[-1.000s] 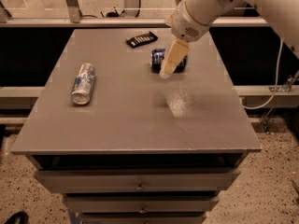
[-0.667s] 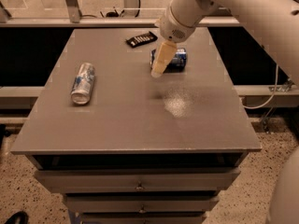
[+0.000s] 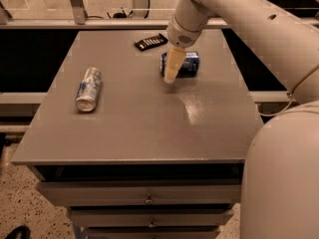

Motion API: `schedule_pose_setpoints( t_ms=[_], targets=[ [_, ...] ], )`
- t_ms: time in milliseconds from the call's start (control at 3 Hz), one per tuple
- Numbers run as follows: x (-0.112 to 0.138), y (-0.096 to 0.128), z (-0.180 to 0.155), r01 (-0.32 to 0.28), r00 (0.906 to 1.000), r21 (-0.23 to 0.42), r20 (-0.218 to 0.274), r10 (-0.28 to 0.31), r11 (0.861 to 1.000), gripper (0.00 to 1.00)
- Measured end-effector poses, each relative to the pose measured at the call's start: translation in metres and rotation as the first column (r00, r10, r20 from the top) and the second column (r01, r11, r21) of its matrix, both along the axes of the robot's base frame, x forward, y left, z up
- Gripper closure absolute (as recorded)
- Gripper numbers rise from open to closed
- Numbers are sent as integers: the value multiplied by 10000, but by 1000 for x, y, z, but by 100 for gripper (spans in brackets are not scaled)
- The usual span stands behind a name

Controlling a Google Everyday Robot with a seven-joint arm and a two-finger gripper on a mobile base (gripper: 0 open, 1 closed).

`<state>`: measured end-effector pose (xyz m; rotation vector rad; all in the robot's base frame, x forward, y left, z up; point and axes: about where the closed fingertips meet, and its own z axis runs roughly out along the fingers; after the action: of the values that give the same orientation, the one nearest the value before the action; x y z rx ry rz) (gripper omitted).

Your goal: Place pepsi can upright

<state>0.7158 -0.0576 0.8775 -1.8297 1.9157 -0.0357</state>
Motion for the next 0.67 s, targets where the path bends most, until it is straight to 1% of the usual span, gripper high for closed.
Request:
schedule_pose_setpoints(
  t_ms=[333,667],
  targets=[
    [7,-11,-7,111,9999,-405,-81,-114,9991,0],
    [9,-20,-17,195,9993,-853,-312,-222,9962,4]
  ],
)
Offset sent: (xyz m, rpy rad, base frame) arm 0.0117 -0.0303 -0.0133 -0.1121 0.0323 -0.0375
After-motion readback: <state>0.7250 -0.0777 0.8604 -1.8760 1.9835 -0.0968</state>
